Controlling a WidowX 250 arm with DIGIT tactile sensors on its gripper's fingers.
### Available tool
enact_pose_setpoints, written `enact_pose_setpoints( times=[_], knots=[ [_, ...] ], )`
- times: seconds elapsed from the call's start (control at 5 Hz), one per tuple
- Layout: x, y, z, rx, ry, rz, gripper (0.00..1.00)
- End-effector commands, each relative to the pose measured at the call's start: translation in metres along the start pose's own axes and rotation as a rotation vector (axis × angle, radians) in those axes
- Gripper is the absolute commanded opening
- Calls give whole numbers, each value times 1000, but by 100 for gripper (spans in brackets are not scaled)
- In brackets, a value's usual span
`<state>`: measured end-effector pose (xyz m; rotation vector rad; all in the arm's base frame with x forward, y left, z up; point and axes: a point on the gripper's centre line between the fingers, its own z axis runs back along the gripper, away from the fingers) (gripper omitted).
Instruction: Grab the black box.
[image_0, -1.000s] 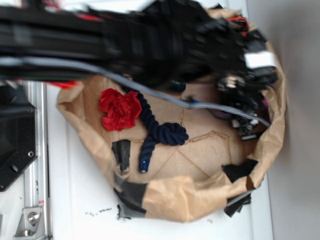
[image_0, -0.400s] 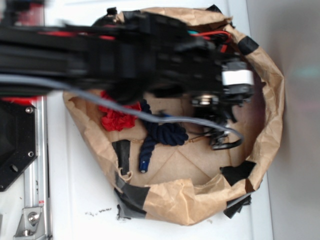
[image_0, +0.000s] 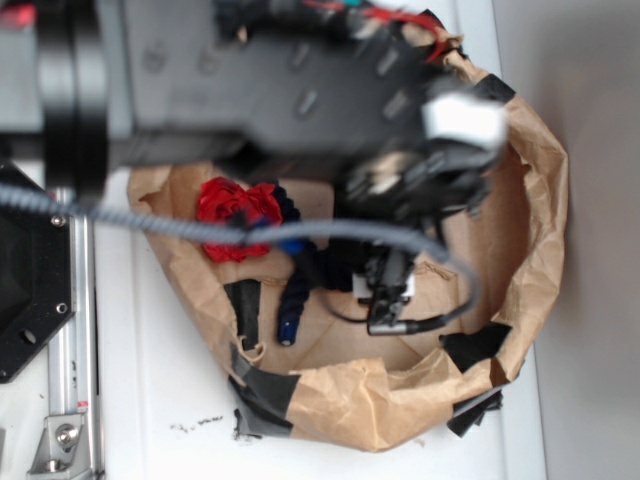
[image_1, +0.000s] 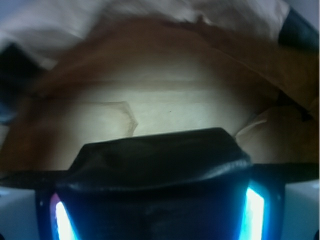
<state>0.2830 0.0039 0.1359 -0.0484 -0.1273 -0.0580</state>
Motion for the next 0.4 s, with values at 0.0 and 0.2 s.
enact_pose_setpoints(
  times=[0.0, 0.2],
  knots=[
    [-2, 12, 39, -28, 137, 45, 0],
    [-5, 15, 40, -3, 136, 44, 0]
  ],
)
